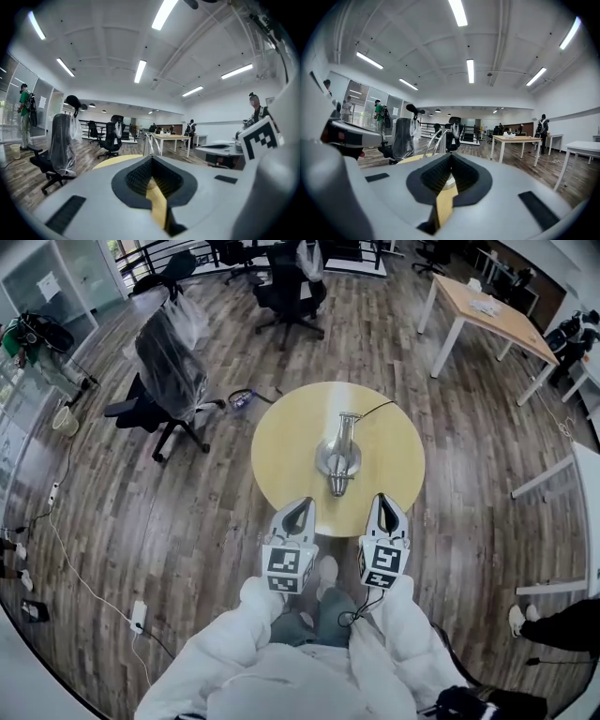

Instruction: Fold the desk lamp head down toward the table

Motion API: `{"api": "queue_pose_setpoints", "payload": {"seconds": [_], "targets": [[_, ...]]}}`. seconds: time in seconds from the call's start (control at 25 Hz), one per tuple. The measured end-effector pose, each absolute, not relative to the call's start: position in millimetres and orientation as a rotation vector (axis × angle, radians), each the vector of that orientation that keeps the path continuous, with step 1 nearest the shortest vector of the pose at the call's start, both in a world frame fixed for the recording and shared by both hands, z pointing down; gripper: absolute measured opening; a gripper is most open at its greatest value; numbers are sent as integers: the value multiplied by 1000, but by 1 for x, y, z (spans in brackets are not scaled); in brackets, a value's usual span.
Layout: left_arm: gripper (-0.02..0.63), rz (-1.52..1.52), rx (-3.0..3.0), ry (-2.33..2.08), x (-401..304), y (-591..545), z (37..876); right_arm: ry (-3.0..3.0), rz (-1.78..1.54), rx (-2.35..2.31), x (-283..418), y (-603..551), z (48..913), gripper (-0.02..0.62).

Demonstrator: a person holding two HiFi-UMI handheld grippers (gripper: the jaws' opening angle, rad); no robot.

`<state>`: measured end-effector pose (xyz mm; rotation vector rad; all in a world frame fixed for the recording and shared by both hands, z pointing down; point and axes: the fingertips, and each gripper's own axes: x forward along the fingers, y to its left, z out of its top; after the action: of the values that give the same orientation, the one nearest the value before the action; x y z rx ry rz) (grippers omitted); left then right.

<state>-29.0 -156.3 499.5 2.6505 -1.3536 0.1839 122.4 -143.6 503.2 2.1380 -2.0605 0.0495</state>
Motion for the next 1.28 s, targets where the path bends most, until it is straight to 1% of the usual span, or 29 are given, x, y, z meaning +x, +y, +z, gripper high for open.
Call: {"api": "queue_pose_setpoints", "payload": {"seconds": [0.28,0.56,1.28], "targets": [[2,208,2624,-1382,-41,-86,486,-2102,39,2122,94,-69,482,12],[2,216,2588,-1431,-36,-46,477,-2161,36,2076,88,-38,468,12],[2,283,2555,-1456,-36,-37,483,-2153,13,2043,102,-31,467,12]]}}
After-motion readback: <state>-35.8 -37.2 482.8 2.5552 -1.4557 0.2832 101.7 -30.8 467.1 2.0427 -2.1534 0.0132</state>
